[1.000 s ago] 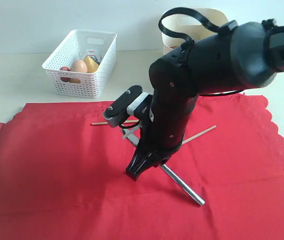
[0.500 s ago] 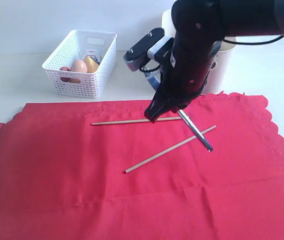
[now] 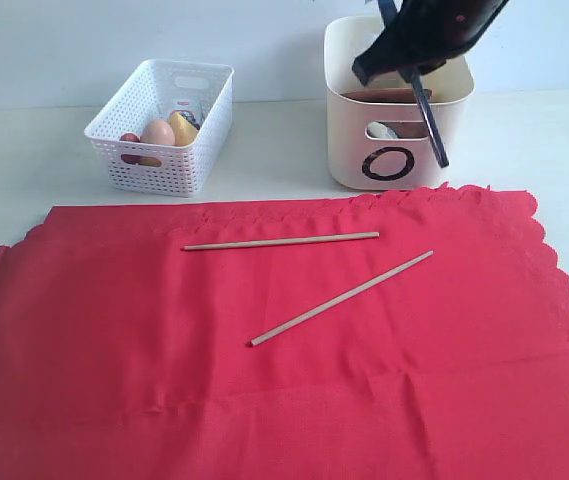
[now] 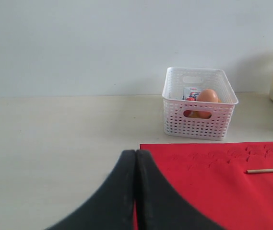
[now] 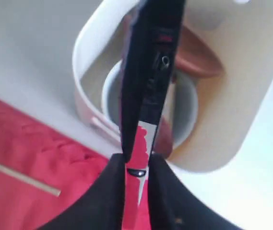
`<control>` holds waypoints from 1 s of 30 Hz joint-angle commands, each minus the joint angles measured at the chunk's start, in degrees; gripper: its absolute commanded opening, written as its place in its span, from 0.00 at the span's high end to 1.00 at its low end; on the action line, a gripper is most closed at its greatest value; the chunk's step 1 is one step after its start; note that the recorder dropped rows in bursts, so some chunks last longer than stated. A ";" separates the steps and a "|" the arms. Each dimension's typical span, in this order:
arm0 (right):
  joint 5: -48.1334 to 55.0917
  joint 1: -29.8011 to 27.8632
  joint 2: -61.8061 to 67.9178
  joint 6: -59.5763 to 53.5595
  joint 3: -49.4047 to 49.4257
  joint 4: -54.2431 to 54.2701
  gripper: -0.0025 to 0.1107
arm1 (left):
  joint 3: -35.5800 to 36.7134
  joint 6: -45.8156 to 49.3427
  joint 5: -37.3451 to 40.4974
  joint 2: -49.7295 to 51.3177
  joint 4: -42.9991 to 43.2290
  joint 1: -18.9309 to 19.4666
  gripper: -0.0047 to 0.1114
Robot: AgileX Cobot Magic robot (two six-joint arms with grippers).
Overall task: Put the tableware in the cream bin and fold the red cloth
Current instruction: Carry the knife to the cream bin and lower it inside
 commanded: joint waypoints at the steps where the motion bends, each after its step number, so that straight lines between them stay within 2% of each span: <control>1: -2.06 -2.54 3.22 0.00 -6.73 0.57 0.98 | 0.17 0.00 -0.12 -0.36 0.08 -0.06 0.96; 14: -3.87 -4.99 19.70 0.00 -30.24 4.30 0.98 | 0.17 0.00 -0.12 -0.36 0.08 -0.06 0.96; 21: -3.47 -4.99 25.74 0.00 -31.95 2.77 0.98 | 0.17 0.00 -0.12 -0.36 0.08 -0.06 0.96; 30: 0.15 -4.99 26.94 1.50 -31.95 2.34 0.98 | 0.17 0.00 -0.12 -0.36 0.08 -0.06 0.96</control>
